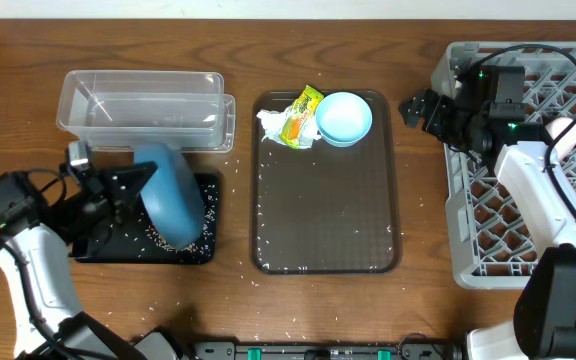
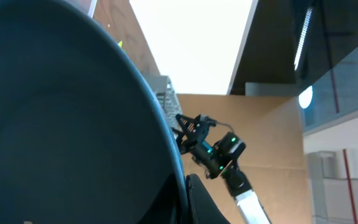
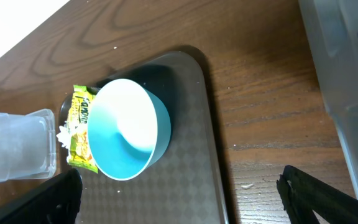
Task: Sort waste into correct bins and load items into the dishwasher rack
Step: 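Tilt the blue plate to pour the rice onto the black tray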
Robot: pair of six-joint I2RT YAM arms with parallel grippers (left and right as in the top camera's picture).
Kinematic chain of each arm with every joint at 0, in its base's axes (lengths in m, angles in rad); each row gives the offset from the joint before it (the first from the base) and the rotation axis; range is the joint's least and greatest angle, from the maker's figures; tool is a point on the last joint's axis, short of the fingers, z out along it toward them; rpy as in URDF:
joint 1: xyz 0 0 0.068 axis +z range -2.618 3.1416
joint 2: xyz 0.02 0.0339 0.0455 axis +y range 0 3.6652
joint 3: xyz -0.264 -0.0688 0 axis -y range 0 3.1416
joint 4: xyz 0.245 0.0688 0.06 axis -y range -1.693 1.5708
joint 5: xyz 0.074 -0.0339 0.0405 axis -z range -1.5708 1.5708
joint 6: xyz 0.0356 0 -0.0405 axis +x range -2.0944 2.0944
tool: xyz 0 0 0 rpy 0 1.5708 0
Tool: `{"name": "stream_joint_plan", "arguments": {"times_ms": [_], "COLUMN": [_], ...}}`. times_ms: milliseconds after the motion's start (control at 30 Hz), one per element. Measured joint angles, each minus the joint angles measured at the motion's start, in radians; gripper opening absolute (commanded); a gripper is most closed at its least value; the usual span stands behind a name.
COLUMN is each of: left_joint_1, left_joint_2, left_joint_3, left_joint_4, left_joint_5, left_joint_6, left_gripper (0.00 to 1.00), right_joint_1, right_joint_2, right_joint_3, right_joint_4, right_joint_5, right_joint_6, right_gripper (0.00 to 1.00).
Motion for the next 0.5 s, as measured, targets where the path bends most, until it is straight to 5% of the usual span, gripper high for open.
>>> {"name": "stream_joint_plan", "arguments": {"times_ms": [500], "left_joint_1": [0.136], "left_joint_2": [0.000], "left_joint_3": [-0.006], "left_joint_4": [-0.019], "left_joint_5": [0.018], "left_joint_6": [0.003], "left_gripper": [0.06], "right_joint_1": [0.000], "right_joint_2": [0.000], "right_joint_3": [0.000], "right_joint_4": [0.000], "right_joint_5": [0.000], "right_joint_6": [0.000], "right_gripper": [0.99]}}
